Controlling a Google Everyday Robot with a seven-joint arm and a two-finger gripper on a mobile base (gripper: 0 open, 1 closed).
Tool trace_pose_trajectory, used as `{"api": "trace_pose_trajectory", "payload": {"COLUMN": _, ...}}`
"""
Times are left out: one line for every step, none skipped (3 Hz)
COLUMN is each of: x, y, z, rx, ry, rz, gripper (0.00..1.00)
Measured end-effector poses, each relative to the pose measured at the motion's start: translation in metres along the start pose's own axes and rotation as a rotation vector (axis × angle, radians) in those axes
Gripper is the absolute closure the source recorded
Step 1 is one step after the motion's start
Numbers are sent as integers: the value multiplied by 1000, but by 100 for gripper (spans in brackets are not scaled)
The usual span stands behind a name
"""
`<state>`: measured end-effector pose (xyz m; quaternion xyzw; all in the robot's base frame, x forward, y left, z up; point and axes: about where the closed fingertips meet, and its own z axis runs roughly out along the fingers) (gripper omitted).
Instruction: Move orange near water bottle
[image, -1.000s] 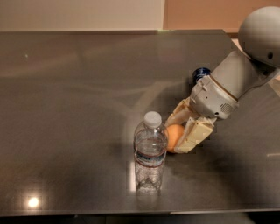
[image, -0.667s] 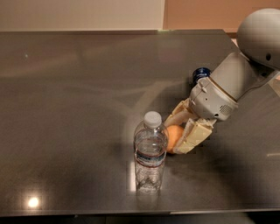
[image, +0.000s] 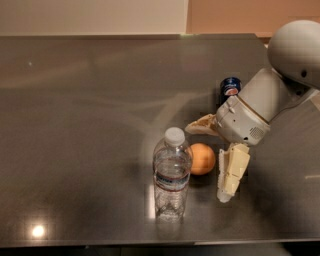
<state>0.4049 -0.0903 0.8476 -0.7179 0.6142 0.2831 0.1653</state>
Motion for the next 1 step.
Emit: {"api": "trace_pose_trajectory", "payload": {"x": 0, "y": 0, "z": 0, "rx": 0, "ry": 0, "rz": 0, "gripper": 0}}
